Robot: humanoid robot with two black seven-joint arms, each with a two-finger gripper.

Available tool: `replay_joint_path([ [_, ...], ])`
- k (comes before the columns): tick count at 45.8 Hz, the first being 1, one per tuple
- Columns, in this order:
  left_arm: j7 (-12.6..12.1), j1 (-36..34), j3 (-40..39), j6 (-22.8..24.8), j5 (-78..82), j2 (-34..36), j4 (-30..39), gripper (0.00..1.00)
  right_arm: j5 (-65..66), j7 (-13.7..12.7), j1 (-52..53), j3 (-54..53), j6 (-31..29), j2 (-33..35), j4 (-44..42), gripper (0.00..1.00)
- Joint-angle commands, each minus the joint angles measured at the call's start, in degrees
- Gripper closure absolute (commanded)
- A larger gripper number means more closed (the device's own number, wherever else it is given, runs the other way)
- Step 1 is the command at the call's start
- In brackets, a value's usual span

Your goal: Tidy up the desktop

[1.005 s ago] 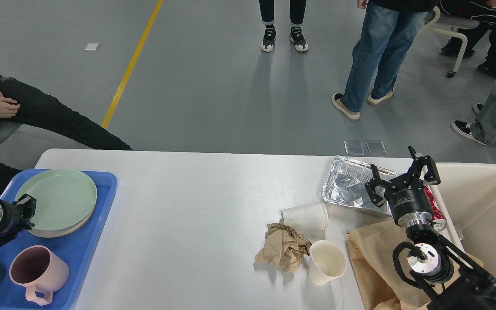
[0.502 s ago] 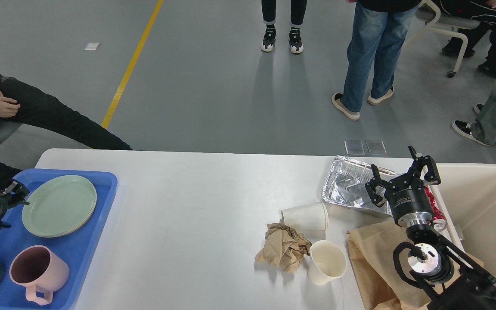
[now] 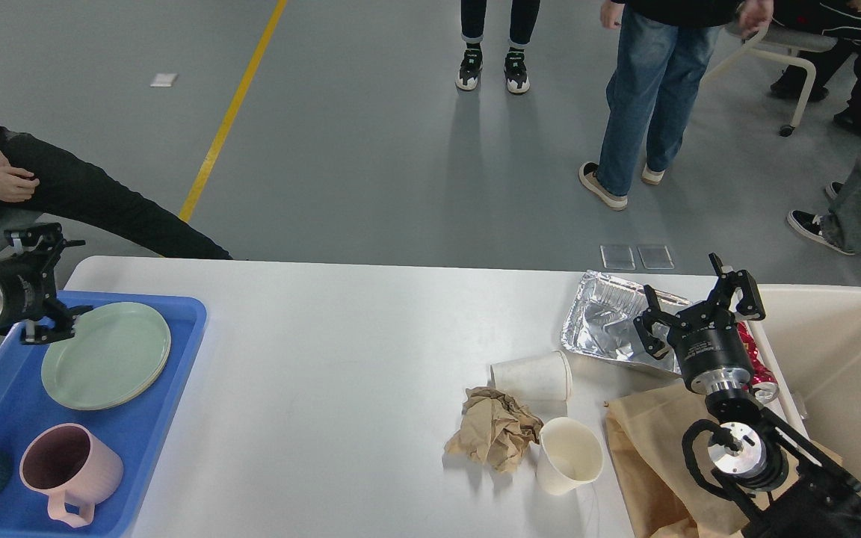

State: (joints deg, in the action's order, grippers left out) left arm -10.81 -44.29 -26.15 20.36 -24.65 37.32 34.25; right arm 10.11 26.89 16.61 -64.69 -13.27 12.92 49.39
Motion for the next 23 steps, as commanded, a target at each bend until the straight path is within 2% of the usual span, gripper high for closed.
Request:
replay_joint_path([
  [1,0.09,5.61,-20.93,2.66,0.31,-7.42,-0.06,0.03,0.0,0.0,0.0,0.0,0.0,0.0,0.0,0.0],
  [5,0.44,7.72,-26.13,2.67,4.07,-13.04,-0.32,0.03,0.0,0.0,0.0,0.0,0.0,-0.09,0.0,0.0],
  [7,2.18,8.6,-27.37,3.19,6.54,-15.07,-0.24,0.03,0.0,0.0,0.0,0.0,0.0,0.0,0.0,0.0],
  [9,6.3,10.0,-29.56,3.28,8.65,-16.48,0.38,0.03,0.0,0.0,0.0,0.0,0.0,0.0,0.0,0.0],
  [14,20.8,15.1,-32.9,3.19,16.28,-19.73,2.39,0.03,0.0,0.0,0.0,0.0,0.0,0.0,0.09,0.0],
  [16,23.8,16.68,-33.52,3.28,18.93,-20.53,4.59,0.03,0.0,0.0,-0.09,0.0,0.0,0.0,0.09,0.0],
  [23,24.08,25.73,-42.13,3.19,21.92,-23.69,14.61,0.03,0.0,0.0,-0.09,0.0,0.0,0.0,0.09,0.0],
])
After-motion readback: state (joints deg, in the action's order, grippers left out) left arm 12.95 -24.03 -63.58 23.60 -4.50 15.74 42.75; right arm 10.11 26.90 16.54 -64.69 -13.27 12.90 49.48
